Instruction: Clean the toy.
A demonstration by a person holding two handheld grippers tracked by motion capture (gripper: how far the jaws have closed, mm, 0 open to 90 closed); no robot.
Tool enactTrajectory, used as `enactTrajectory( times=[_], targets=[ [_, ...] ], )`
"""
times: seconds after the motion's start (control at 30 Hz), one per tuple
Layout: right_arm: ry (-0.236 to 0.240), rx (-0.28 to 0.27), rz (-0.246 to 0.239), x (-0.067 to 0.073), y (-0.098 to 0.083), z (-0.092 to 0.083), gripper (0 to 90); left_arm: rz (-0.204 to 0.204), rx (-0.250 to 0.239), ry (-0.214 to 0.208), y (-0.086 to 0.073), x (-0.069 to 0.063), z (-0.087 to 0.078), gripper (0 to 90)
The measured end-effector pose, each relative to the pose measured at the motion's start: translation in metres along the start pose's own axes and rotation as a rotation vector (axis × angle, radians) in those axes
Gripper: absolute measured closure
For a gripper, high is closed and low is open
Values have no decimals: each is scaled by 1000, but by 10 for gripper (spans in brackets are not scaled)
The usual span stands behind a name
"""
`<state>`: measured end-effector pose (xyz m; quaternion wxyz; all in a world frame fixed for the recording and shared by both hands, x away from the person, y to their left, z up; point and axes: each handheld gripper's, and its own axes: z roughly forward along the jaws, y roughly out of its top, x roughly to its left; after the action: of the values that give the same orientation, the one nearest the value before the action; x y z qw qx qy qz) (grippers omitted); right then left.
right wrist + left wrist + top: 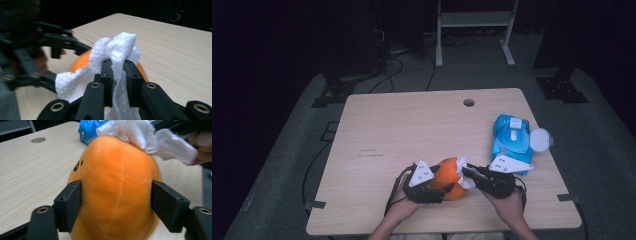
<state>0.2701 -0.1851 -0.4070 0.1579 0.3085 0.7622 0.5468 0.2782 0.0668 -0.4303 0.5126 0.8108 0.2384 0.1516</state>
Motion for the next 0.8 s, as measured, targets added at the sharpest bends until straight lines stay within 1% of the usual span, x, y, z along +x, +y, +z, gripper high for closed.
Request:
enactTrajectory(
  times=[0.07,0.1,0.13,0.17,0.2,0.23,0.3,0.37,0.4,0.47,0.5,0.53,0.6,0.63,0.67,0.7,0.73,0.77,0.8],
  targets=[
    [0,3,-14,2,3,1,784,-17,-6,-2,-1,3,-2,314],
    [-15,9,-17,0,4,1,784,-22,-5,-9,-2,4,-2,316],
    [-33,19,-4,-3,5,0,785,-20,-7,-13,-1,4,-3,313],
    [-45,22,0,-5,4,-1,784,-6,-14,-29,0,4,-4,301],
    [-59,28,11,-8,2,-3,785,0,-23,-38,1,4,-5,282],
    [-59,25,23,-10,0,-4,786,-1,-34,-38,1,4,-5,268],
    [-49,20,38,-9,-3,-6,787,-9,-18,-36,1,4,-1,244],
    [-34,19,25,-3,-2,-5,786,-13,-3,-20,-1,3,1,273],
    [-20,13,14,2,-1,-3,786,-20,0,-17,0,4,1,289],
    [-7,14,-10,8,2,0,786,-20,7,-1,0,5,0,307],
    [-7,15,-18,9,4,1,786,-29,1,3,-1,5,-1,314],
    [-16,13,-23,7,5,0,787,-35,-4,9,-1,6,-1,322],
    [-46,19,-5,-1,2,-3,787,-27,-6,19,0,6,-2,329],
    [-54,25,2,-4,0,-4,787,-23,-10,27,0,6,-2,331],
    [-56,23,14,-7,-3,-5,787,-19,-10,25,1,5,-1,331],
    [-59,25,17,-7,-5,-6,787,-9,-9,26,1,4,0,331],
    [-62,28,0,-5,-5,-7,787,-5,-6,30,2,2,0,330],
    [-56,26,-11,-1,-4,-6,787,6,-3,28,2,1,1,332],
    [-29,13,-26,5,-2,-5,787,18,0,25,2,0,1,334]
  ],
)
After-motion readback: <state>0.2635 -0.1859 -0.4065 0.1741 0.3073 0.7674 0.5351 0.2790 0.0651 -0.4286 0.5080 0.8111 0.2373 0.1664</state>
